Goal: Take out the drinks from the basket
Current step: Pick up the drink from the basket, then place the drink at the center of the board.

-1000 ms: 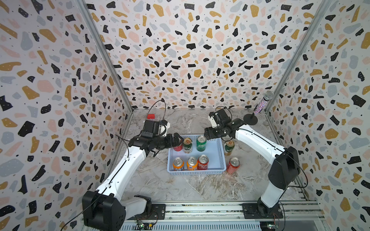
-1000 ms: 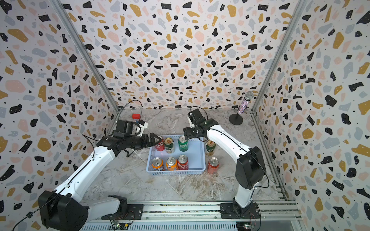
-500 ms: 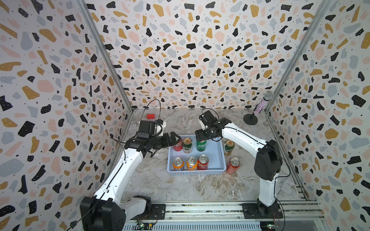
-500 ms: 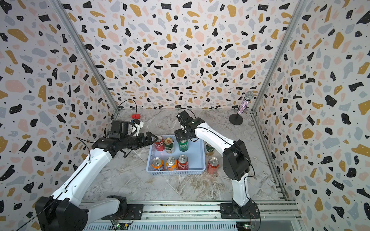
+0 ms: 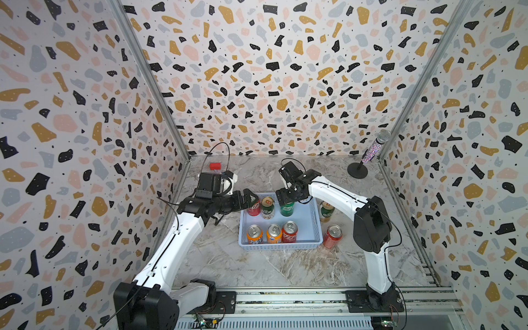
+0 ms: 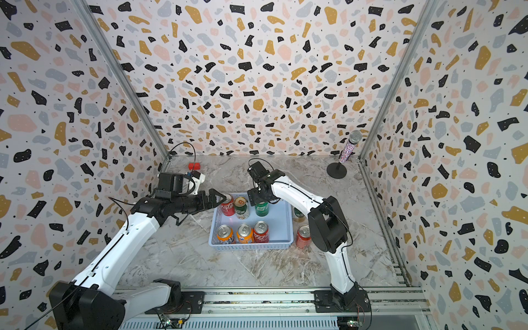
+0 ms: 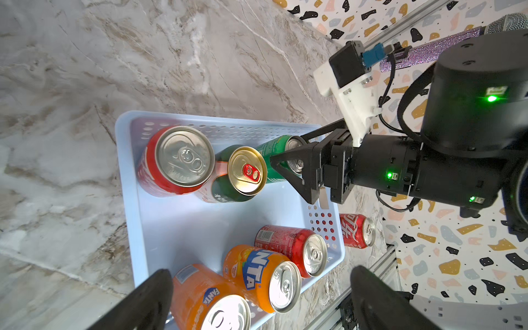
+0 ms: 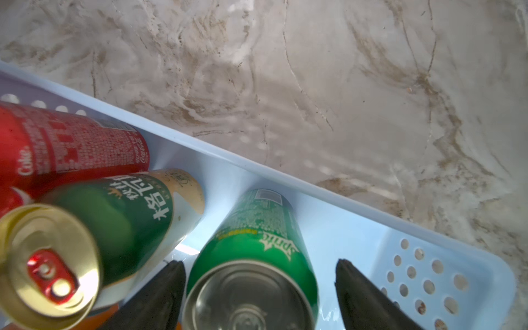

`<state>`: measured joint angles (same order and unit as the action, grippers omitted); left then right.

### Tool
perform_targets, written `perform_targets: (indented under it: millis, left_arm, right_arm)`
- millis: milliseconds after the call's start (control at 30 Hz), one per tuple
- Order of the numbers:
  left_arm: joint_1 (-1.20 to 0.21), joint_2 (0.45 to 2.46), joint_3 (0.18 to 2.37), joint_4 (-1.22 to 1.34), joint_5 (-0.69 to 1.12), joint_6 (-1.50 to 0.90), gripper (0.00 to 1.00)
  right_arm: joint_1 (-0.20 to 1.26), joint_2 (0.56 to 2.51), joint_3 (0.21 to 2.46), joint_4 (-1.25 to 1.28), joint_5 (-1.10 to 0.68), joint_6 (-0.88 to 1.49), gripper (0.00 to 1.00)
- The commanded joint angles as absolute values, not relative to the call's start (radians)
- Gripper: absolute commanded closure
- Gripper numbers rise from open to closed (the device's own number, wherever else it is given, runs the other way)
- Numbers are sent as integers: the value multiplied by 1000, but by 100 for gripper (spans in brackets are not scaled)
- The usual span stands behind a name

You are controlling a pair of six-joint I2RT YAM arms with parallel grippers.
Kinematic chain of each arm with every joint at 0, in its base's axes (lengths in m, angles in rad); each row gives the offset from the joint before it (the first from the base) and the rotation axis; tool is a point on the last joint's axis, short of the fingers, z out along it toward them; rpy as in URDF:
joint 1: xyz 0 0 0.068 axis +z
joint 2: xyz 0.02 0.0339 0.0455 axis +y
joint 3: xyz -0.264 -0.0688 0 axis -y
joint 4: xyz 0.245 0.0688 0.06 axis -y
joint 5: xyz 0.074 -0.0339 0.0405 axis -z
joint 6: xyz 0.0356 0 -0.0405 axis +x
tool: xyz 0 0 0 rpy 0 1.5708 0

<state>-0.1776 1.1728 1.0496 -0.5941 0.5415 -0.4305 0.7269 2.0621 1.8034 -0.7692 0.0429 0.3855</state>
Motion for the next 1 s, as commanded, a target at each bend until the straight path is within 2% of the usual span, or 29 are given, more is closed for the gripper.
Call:
perform_targets:
  millis: [0,200,333,400,467,633,800,967]
  left_arm:
    - [-172,1150,1039,-553,552,-430,0]
    - [-170,1149,1037,-554,554,-430,0]
    - [-170,1147,1037,-552,549,-429,0]
    - [-169,1149,1035,-554,548,-429,0]
    - [-168,1150,1036,-552,552,-428,0]
    - [-169,1154,1035,-551,552,-429,0]
    - [-169,1155,1037,-520,595,-440,0]
    - [-170,1147,1030,-466,656,-477,0]
  right_arm:
    - [732,2078,1837,-808,63,400,14]
    - [733,2105,1831,-813,70,403,17]
    - [733,2114,1826,-808,75,401,23]
    - [733,2113,1828,-809,74,396,32]
    - [733,2103,1830,-810,72,387,46]
    - [733,2046,1822,-825,98,371,70]
    - [733,1974,1849,-859,98,335,86]
    - [732,1890,1863,-862,95,314,88]
